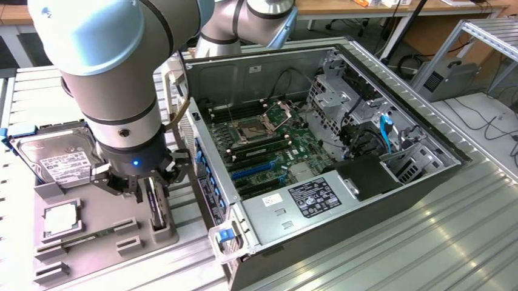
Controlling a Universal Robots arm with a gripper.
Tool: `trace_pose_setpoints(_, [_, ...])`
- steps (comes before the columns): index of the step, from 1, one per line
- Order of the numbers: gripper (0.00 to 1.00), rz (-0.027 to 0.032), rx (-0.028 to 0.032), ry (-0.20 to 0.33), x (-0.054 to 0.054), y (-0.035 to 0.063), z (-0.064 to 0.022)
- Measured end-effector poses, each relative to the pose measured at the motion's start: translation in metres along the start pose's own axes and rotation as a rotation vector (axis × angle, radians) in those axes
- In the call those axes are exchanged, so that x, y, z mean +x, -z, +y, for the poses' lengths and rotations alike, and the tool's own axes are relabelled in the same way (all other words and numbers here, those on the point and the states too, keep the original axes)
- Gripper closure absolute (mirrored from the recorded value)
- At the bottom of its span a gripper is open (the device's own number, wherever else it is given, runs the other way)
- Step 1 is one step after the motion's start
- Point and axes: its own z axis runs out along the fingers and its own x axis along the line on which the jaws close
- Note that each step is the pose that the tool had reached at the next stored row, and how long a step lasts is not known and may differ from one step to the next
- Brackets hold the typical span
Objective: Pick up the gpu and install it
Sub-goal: 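Pick up the gpu and move the gpu toward the slot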
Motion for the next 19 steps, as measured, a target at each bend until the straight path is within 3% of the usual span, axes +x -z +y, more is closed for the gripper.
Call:
trace_pose_setpoints(10, [0.52,0.0002,0.0002,0.000,0.0011,-0.0006,0.0077])
trace_pose_setpoints(19, [0.52,0.0002,0.0002,0.000,0.0012,-0.0005,0.0056])
